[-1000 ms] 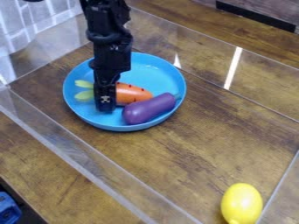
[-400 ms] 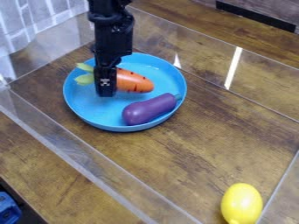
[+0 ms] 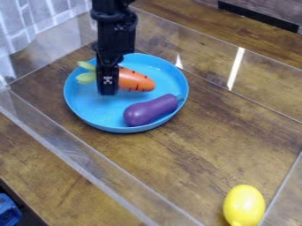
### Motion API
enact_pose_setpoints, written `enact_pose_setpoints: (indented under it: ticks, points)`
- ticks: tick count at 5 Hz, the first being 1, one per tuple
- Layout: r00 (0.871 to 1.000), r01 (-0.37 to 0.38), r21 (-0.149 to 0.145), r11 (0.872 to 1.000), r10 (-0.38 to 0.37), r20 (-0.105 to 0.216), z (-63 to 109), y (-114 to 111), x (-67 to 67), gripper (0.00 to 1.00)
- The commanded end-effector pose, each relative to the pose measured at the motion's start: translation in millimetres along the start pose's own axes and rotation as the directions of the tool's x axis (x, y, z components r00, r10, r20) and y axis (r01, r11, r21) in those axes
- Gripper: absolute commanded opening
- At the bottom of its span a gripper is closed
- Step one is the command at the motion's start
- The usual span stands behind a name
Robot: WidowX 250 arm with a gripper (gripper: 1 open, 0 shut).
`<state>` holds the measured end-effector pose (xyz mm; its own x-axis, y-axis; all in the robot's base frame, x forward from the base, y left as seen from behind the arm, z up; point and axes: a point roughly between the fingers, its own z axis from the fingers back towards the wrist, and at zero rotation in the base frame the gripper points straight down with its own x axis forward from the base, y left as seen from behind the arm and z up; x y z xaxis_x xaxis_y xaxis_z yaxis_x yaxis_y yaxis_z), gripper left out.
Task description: Move the carrot to the right side
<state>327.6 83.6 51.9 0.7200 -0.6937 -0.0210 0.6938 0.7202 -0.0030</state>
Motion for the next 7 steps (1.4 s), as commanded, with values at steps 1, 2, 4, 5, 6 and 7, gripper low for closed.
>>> enact_pose_setpoints:
  ticks: [1, 2, 4, 5, 6, 7]
  points:
    - [0.999, 0.003, 0.092, 0.996, -0.008, 0.053, 44.2, 2.6, 18.2, 0.00]
    - [0.999, 0.005, 0.095, 0.995, -0.010, 0.049, 55.6, -4.1, 30.3, 0.00]
    - [0.998, 0.015, 0.103, 0.995, -0.020, 0.053, 61.0, -17.9, 49.4, 1.00]
    - [0.998, 0.011, 0.101, 0.995, -0.018, 0.065, 53.2, -24.5, 52.9, 1.00]
    - [0.998, 0.008, 0.098, 0.995, -0.015, 0.068, 55.6, -16.8, 51.9, 1.00]
    - [0.998, 0.004, 0.094, 0.996, -0.010, 0.069, 60.1, -9.1, 50.7, 1.00]
